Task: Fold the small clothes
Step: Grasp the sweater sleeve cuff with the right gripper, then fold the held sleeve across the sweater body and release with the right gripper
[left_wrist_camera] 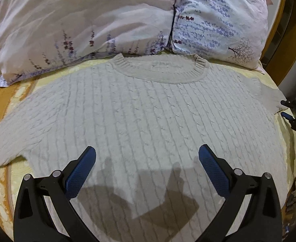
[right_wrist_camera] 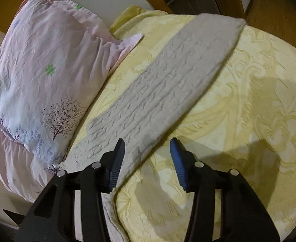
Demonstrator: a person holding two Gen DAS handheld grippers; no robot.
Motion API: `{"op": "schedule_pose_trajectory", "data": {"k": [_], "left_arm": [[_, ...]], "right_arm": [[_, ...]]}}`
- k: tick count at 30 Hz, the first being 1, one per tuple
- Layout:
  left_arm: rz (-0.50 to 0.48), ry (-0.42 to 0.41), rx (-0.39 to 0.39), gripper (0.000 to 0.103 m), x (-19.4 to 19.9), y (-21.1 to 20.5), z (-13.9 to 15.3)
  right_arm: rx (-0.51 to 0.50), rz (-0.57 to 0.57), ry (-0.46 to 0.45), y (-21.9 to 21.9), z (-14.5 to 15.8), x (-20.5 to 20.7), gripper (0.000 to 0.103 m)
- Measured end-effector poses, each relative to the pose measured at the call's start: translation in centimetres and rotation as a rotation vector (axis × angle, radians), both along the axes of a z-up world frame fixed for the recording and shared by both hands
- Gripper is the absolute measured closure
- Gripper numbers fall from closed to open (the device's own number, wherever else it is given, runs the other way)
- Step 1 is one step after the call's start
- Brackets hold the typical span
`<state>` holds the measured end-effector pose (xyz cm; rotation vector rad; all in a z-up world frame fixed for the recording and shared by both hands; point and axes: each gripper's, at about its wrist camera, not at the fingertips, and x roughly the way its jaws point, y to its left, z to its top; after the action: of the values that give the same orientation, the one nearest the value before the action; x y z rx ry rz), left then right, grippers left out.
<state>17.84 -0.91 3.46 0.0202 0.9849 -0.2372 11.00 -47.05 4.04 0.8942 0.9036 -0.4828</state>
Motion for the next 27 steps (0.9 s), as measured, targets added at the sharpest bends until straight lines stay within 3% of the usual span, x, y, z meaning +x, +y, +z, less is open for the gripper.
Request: {"op": "schedule_pose_trajectory", "data": {"k": [2,5,9,13,15,22,27], "left_arm": [[-0.003,0.013,-0.047,0.001,0.5,0.0,-0.3],[-0.006,0.013,-0.093,0.001,1.1,0.1,-0.4],[-0.005,-0.012,-0.079,0.001,1.4,-0.3,-0.4],[-0.011,-0.027,-0.056,0.001,1.7,-0.6,-0.4],[-0.011,-0.029,-0.057,0.001,1.9,-0.7,-0.4],[-0.026,-0.009,-0.17,0.001,2.2,0.2,-0.3],[-0.014,-0.012,-0.29,0.001,2.2,1.1,0.0]], "right_arm": [[0.013,0.005,-0.014,0.1,-0.1,0.7,0.056],[0.013,0.001,-0.022,0.0,-0.2,1.0,0.066],[0.01,-0.056,-0.041,-1.1,-0.5,0.4,0.08],[-0.028,-0.087,-0.039,-1.9,-0.2,0.1,0.082],[-0.067,-0.083,-0.025,-1.9,-0.1,0.5,0.09],[-0.209,0.008,-0.09,0.8,3.6,1.9,0.095],[-0.22,0.179,-0.211,6.0,7.5,3.4,0.095]]}}
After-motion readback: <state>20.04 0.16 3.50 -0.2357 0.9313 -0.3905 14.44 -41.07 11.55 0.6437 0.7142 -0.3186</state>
